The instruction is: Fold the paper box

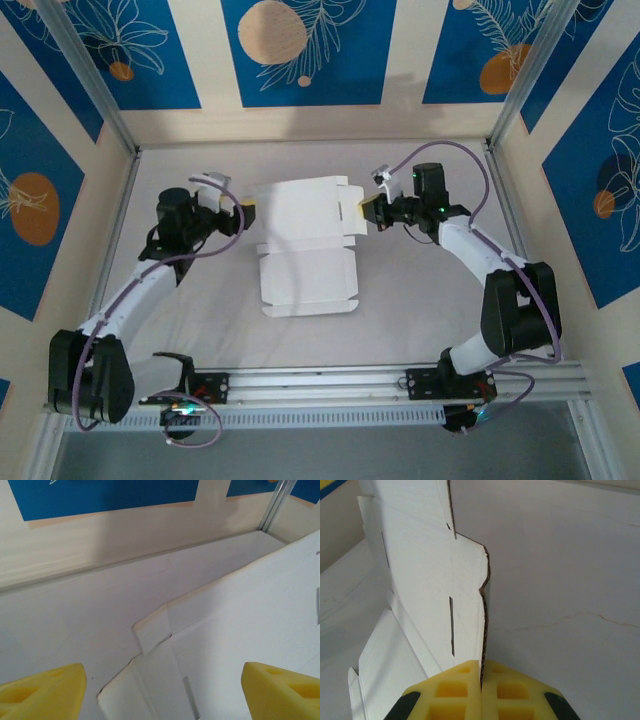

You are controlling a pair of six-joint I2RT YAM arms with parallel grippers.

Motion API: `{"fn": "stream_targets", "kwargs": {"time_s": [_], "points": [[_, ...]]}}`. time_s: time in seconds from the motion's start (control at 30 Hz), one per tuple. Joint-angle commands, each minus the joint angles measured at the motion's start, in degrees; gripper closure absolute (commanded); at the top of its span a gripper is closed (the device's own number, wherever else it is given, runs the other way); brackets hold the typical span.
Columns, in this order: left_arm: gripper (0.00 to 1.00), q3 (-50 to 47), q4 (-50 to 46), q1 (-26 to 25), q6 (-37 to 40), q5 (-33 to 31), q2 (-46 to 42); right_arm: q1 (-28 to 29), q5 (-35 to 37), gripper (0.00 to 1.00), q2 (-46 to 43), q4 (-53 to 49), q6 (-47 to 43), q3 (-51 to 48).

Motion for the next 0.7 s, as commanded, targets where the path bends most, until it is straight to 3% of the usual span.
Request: {"fn": "stream_targets", "kwargs": {"time_s": [0.0, 0.07, 0.27, 0.43, 0.67], "points": [[0.17, -4.2, 9.7, 1.9, -1.6, -1.3, 0.0, -1.0, -4.0, 1.0, -2.3, 1.3, 0.7, -0.9], [0.16, -5.4, 13.6, 3.9, -4.3, 0.2, 1.3, -1.1, -4.7, 1.0, -2.4, 0.8, 1.2, -0.7], [0.14, -5.1, 26.7, 8.2, -15.3, 16.4, 10.7, -2.1, -7.2, 1.0, -2.4, 1.3, 3.7, -0.8], [0.23, -4.4, 37.9, 8.8, -23.2, 27.1, 17.2, -3.3, -10.9, 1.0, -2.5, 1.7, 5.4, -0.6], [0.66, -3.8, 54.8, 9.2, -35.1, 34.0, 24.2, -4.2, -10.4, 1.0, -2.4, 0.9, 5.9, -0.2]]}}
